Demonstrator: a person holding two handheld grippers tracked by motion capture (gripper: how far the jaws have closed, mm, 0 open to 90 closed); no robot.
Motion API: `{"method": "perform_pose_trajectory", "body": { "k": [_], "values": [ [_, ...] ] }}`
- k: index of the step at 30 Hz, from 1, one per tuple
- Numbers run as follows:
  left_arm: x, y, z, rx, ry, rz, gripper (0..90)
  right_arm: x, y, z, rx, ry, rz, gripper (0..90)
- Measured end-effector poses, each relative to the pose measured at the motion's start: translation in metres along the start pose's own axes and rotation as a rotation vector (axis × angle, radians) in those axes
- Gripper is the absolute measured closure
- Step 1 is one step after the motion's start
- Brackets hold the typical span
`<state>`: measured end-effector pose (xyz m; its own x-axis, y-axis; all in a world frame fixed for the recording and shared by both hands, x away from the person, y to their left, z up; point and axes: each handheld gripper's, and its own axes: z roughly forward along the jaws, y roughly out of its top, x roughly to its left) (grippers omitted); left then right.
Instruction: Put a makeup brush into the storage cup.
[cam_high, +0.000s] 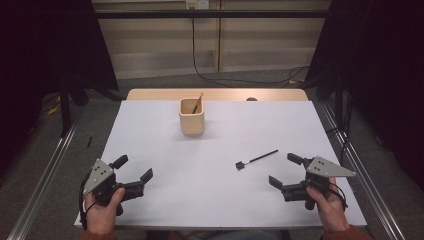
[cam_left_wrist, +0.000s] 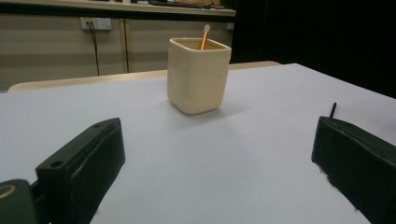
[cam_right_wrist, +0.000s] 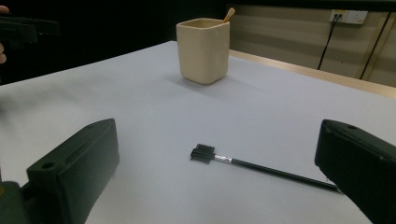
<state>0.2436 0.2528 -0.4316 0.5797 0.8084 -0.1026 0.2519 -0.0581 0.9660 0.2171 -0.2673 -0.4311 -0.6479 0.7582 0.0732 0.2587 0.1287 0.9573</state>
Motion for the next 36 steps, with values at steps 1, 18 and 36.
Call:
{"method": "perform_pose_trajectory", "body": {
  "k": [1, 18, 36],
  "values": [
    [0.000, 0.000, 0.000, -0.004, -0.002, -0.004, 2.6, -0.001, 0.002, 0.003, 0.015, 0.013, -0.002, 0.0],
    [0.000, -0.001, -0.002, -0.001, -0.003, 0.008, 2.6, -0.032, 0.026, 0.030, 0.036, 0.003, -0.020, 0.0],
    [0.006, -0.001, -0.006, -0.010, 0.015, 0.005, 2.5, -0.056, 0.054, 0.069, 0.155, -0.029, -0.016, 0.8]
  ]
}}
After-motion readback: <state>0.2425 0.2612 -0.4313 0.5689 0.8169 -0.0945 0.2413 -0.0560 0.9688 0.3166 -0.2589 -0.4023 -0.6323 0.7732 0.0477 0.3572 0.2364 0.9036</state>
